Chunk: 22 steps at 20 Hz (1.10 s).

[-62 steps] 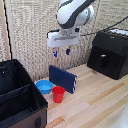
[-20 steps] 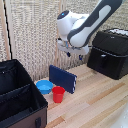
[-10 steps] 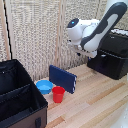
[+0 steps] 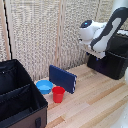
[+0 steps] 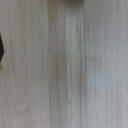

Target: Please move the gripper into proximity with the fryer handle. Once close enough, gingerly grasp the handle and gently tug the fryer basket open in your direction.

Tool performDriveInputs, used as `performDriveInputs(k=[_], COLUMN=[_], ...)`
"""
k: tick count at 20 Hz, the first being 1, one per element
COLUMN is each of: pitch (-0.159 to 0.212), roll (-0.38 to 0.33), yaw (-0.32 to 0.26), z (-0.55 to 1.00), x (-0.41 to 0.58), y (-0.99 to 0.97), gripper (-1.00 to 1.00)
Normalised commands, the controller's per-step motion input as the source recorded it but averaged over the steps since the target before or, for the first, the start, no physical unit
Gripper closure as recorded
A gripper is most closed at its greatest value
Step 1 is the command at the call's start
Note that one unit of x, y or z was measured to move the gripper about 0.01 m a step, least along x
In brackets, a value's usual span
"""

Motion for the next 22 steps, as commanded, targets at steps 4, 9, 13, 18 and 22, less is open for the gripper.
performDriveInputs(k=[4, 9, 13, 18, 22], pitch=[-0.001, 0.107, 0.134, 0.009, -0.016], roll=[-0.021, -0.031, -0.013, -0.006, 0.014], yaw=[0.029, 0.003, 0.019, -0.007, 0.012], z=[-0.14, -0.07, -0.01, -0.01, 0.02], x=[0.0, 0.0, 0.133, 0.094, 0.236], y=[-0.66, -0.47, -0.21, 0.0, -0.04], gripper=[-1.0, -1.0, 1.0, 1.0, 1.0])
